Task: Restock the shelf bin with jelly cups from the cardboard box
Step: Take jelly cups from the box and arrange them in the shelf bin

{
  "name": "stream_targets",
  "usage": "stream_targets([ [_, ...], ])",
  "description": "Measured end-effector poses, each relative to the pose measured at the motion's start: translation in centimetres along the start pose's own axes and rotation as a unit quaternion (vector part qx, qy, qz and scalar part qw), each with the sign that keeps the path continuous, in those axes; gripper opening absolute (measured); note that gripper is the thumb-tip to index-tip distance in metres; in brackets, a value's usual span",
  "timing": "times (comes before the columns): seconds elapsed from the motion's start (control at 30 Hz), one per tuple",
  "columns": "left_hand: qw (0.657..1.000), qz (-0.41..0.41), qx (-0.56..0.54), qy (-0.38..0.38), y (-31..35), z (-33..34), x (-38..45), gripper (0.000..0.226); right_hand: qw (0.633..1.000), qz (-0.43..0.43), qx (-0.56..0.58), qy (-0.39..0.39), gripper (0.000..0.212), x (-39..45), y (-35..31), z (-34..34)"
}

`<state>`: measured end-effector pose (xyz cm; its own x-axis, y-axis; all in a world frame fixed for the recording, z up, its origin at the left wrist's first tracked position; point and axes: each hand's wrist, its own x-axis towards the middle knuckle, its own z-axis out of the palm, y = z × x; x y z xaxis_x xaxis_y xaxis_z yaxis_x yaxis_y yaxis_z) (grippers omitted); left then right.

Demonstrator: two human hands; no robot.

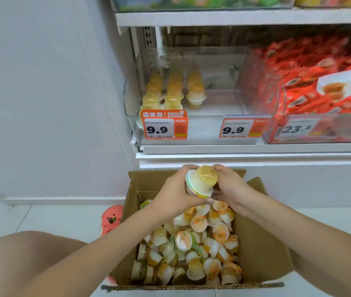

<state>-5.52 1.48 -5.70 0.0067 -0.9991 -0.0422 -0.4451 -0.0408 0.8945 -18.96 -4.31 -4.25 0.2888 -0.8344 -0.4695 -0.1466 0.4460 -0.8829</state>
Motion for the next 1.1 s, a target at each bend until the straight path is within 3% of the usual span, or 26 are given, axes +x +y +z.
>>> stream_targets([
  [0.13, 0.998, 0.011, -0.046, 0.034, 3.5, -0.7, 0.7, 0.067, 0.998, -0.035, -0.019, 0.039, 0.020, -0.2, -2.6, 0.7],
  [0.23, 0.996, 0.029, -0.057, 0.056, 4.9, -1.3, 1.3, 0.058, 0.991, -0.112, -0.058, 0.044, 0.028, -0.8, -4.6, 0.3],
  [0.33, 0.996, 0.046, -0.038, 0.070, 5.5, -2.1, 2.1, 0.051, 0.983, -0.173, -0.060, -0.004, 0.033, -1.5, -6.5, -0.8],
  [0.5, 0.990, 0.069, -0.021, 0.119, 6.5, -2.7, 3.9, 0.051, 0.986, -0.137, 0.001, -0.093, 0.026, -1.7, -8.6, -1.3],
  [0.6, 0.987, 0.087, 0.007, 0.131, 6.6, -3.0, 4.6, 0.054, 0.974, -0.194, -0.093, -0.068, 0.020, -2.3, -9.1, -1.2],
  [0.7, 0.986, 0.091, 0.044, 0.134, 6.6, -2.9, 4.9, 0.062, 0.947, -0.255, -0.191, -0.020, 0.036, -2.4, -9.0, -0.9],
  [0.83, 0.984, 0.104, 0.091, 0.108, 6.5, -3.0, 4.9, 0.070, 0.949, -0.249, -0.192, -0.002, 0.041, -1.9, -9.0, -1.1],
  [1.0, 0.977, 0.136, 0.138, 0.090, 6.3, -3.4, 4.7, 0.073, 0.943, -0.264, -0.204, 0.020, 0.032, -1.7, -8.4, -0.8],
  [1.1, 0.980, 0.121, 0.140, 0.073, 6.7, -4.2, 4.4, 0.094, 0.941, -0.267, -0.206, 0.032, 0.031, -1.9, -9.3, -0.7],
])
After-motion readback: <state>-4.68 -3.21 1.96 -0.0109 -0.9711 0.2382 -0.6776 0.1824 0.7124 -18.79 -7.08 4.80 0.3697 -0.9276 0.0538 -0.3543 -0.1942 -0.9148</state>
